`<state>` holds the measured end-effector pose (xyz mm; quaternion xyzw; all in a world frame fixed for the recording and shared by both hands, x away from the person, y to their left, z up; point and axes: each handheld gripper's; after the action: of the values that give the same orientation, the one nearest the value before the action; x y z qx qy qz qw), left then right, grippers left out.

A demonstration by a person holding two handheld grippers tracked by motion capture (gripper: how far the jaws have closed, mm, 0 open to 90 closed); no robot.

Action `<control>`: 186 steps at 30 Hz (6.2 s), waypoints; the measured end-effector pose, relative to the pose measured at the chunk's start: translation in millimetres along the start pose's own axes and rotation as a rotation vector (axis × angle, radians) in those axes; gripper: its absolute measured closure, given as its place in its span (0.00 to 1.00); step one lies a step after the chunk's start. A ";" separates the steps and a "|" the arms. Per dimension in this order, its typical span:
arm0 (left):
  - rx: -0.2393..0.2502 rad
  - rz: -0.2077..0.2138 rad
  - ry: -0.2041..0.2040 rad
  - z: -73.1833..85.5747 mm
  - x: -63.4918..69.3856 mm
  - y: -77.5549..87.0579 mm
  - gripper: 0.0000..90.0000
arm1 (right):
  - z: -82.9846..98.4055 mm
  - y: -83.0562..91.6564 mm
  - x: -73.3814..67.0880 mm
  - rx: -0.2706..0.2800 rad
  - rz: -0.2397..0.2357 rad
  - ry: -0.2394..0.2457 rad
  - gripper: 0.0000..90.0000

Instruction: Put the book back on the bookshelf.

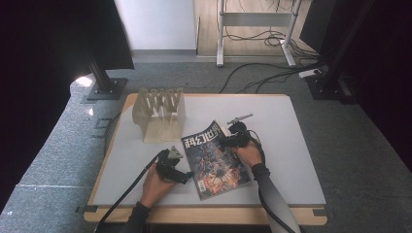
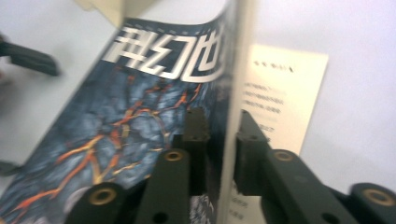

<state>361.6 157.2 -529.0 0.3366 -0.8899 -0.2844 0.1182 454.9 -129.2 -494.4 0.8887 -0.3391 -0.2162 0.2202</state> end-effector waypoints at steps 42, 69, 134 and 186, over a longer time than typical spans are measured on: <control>0.067 0.259 0.088 -40.7 -5.7 -12.1 0.17 | -32.2 88.3 -71.4 0.186 -0.060 0.265 0.92; 0.125 0.147 0.006 -102.3 -2.4 37.3 0.69 | -44.5 113.4 -66.0 0.280 -0.056 0.278 0.91; 0.330 0.111 -0.155 -144.1 1.7 85.2 0.92 | 4.9 127.6 -22.1 0.256 0.120 0.249 0.44; 0.373 -0.075 0.029 -102.5 -54.4 209.9 0.92 | 103.9 85.2 16.0 0.065 0.261 0.102 0.00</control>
<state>331.7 278.1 -324.0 0.3895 -0.9122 -0.1139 0.0561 367.1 -223.1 -536.4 0.8536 -0.4470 -0.1293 0.2343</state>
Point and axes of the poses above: each handheld gripper's, and its own axes: y roughly backward along the jaws, z roughly out of its underside, x roughly to its right, and after that the axes turned 13 degrees about x, right-handed
